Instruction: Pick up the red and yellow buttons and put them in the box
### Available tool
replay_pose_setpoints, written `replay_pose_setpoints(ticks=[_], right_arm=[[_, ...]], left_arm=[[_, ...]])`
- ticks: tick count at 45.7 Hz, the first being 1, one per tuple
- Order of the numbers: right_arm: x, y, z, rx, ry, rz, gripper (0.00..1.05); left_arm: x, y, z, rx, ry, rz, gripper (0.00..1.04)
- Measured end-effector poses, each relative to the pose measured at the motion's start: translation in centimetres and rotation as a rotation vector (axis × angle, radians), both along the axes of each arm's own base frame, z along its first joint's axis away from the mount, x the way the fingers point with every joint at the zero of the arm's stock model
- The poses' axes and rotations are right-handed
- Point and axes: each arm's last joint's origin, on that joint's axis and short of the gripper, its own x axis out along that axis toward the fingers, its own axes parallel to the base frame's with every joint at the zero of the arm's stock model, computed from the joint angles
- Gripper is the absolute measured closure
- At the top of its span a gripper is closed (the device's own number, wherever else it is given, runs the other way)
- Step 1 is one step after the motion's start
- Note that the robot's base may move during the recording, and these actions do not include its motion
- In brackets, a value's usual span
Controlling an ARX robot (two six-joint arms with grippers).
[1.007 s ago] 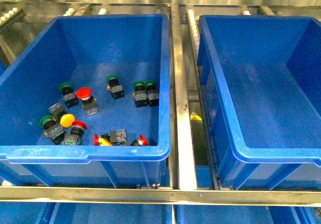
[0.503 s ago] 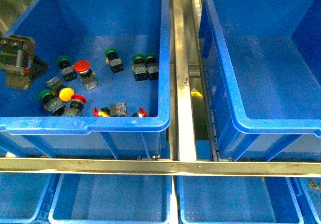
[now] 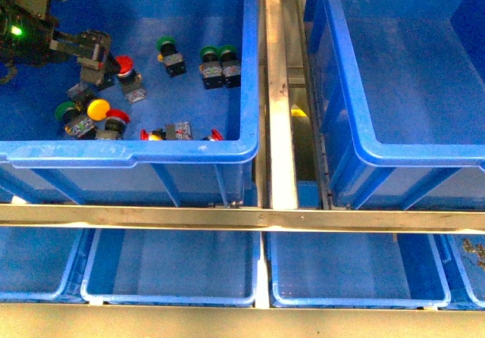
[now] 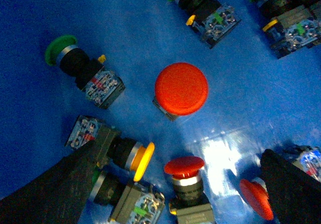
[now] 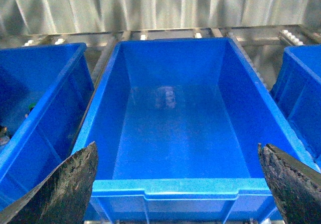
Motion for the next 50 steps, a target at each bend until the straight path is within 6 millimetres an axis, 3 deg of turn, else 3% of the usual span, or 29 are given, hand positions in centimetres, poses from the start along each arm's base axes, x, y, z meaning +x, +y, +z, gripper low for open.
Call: replay_pose_setpoints(ticks=[35, 50], right_arm=[[0.0, 0.0, 0.0, 0.0, 0.0, 0.0, 0.07], [0.0, 0.0, 0.0, 0.0, 0.0, 0.0, 0.07]], left_arm=[[5.2, -1.1, -5.0, -0.015, 0.025, -0.077, 0.08], [6.0, -1.2, -5.0, -0.02, 0.005, -0.079, 0.08]])
